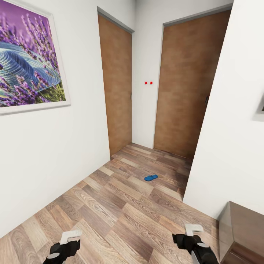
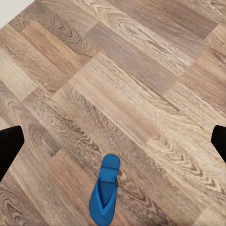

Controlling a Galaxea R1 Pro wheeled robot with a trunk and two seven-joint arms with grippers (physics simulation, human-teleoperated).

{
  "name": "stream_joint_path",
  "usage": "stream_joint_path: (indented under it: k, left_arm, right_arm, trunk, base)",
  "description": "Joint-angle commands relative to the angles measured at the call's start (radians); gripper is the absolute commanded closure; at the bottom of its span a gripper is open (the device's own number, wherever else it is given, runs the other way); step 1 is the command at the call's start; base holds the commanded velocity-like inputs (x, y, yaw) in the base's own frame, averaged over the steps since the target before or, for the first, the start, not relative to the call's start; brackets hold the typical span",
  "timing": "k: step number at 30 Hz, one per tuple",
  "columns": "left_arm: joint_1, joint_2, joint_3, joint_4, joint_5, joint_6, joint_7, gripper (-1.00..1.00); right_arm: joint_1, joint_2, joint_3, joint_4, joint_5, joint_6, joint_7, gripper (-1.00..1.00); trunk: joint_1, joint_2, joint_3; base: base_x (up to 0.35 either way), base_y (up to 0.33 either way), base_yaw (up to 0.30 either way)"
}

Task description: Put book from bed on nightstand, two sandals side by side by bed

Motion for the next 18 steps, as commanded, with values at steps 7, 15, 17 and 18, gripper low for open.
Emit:
stream_joint_path:
  k: [7,15,17,18]
  left_arm:
    - [0.0,0.0,-0.001,-0.002,0.006,0.004,0.004,-1.0]
    - [0.0,0.0,0.0,-0.002,0.007,0.004,0.003,-1.0]
    - [0.0,0.0,0.0,-0.002,0.007,0.004,0.002,-1.0]
    - [0.0,0.001,0.001,-0.002,0.007,0.004,0.002,-1.0]
  right_arm:
    - [-0.02,0.0,0.0,-0.005,0.001,0.052,-0.001,-1.0]
    - [-0.022,-0.015,-0.008,-0.005,-0.016,0.067,0.01,-1.0]
    - [-0.022,-0.033,-0.014,-0.005,-0.045,0.07,0.021,-1.0]
    - [-0.022,-0.051,-0.017,-0.004,-0.075,0.071,0.036,-1.0]
  trunk:
    - [0.027,-0.05,-0.023]
    - [0.058,-0.106,-0.048]
    - [0.065,-0.12,-0.055]
    - [0.069,-0.127,-0.058]
  base:
    - [0.0,0.0,0.0]
    - [0.0,0.0,0.0]
    - [0.0,0.0,0.0]
    - [0.0,0.0,0.0]
